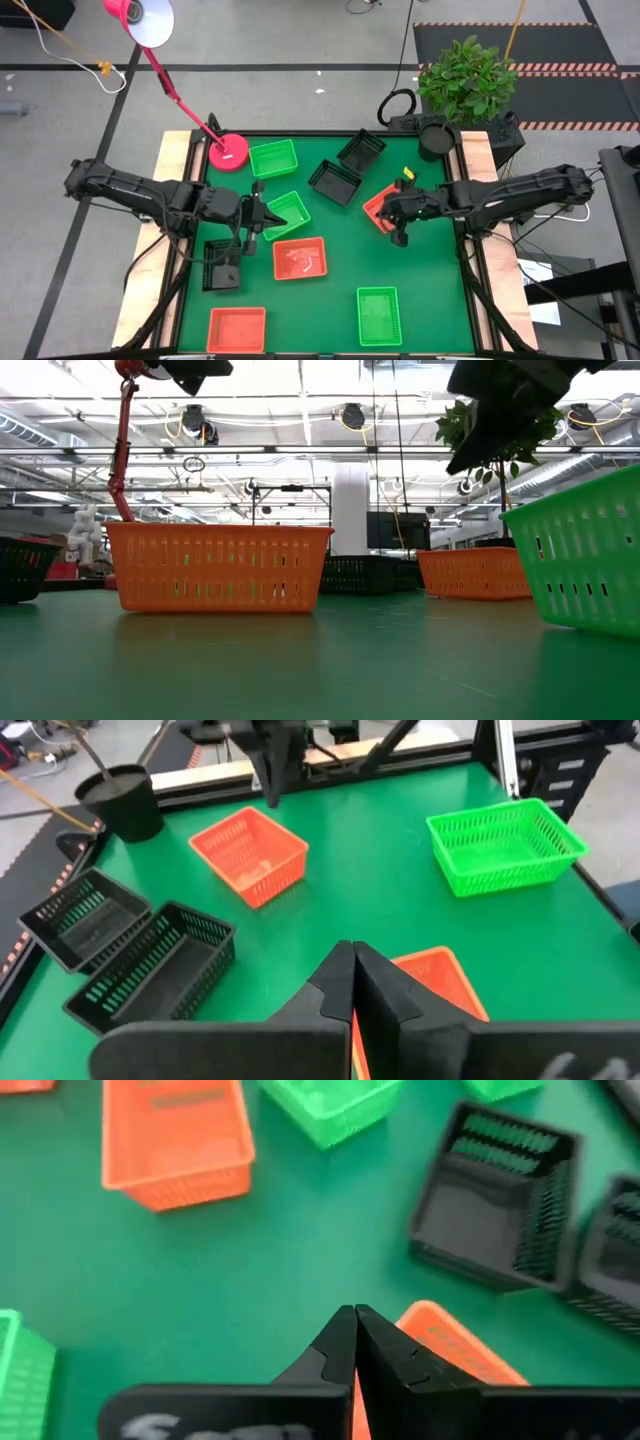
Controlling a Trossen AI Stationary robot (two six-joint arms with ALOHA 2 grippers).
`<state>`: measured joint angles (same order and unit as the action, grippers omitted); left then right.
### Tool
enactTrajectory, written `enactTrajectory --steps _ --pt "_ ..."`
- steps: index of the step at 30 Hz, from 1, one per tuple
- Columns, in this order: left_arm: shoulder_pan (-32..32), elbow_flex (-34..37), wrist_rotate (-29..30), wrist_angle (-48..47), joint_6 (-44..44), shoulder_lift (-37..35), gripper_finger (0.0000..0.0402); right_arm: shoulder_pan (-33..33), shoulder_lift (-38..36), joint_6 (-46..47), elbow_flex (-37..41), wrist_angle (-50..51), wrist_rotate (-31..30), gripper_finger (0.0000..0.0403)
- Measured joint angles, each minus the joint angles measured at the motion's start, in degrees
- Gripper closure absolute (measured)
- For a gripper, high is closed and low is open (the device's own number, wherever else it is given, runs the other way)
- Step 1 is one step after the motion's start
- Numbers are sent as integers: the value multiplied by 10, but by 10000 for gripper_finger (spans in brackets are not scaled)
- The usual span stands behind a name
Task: Stack baskets by color
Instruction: Stack the middle orange bin on the bottom orange bin
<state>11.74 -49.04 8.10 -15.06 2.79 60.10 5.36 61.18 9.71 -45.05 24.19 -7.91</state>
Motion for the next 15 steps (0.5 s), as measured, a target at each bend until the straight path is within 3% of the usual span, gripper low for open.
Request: enactTrajectory --steps 9,15 --pt "-1 0 0 -3 -1 6 385 0 150 -20 -6 -219 109 341" --pt "-1 0 0 -2 -3 5 398 28 262 -44 -76 -225 116 293"
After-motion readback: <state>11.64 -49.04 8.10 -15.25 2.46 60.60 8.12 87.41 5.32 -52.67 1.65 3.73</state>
